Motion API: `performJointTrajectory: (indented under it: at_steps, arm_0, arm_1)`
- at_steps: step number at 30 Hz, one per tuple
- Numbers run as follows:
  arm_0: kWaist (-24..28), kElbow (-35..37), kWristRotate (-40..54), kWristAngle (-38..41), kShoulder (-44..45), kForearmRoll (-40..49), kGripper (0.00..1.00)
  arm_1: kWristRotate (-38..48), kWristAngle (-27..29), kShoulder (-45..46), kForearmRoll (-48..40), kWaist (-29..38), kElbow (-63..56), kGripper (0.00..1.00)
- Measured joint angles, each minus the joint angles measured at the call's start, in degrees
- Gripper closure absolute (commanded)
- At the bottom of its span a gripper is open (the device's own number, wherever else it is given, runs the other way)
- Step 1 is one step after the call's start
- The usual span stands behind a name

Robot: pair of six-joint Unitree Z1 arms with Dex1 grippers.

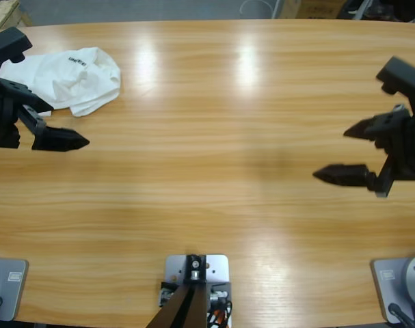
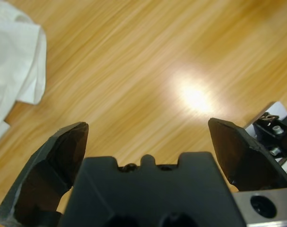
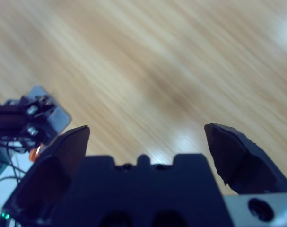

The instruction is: Fold clothes

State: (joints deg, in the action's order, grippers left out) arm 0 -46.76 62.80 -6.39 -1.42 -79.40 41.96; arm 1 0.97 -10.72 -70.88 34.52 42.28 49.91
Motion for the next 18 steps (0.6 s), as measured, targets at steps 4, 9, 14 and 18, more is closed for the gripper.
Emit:
performJointTrajectory:
  at_steps: [4,9,14,18]
  arm_0:
    - [-4.4,0.0,-0.5,-1.9,0.5,0.0,0.0]
    - [-9.7,0.0,-3.8,-7.8,0.5,0.0,0.0]
    - [-11.1,-2.2,-4.1,-13.1,1.0,0.0,0.0]
    - [-11.2,-2.6,-4.1,-13.8,1.1,0.0,0.0]
  arm_1:
    - [-1.7,-1.7,-0.4,-1.2,0.1,-0.9,0.0]
    - [-3.6,-1.7,-1.1,-3.8,0.1,-1.1,0.0]
    - [-3.8,-0.5,-1.0,-8.0,0.1,-4.2,0.0]
    - [-3.8,0.2,-0.9,-9.9,0.1,-5.6,0.0]
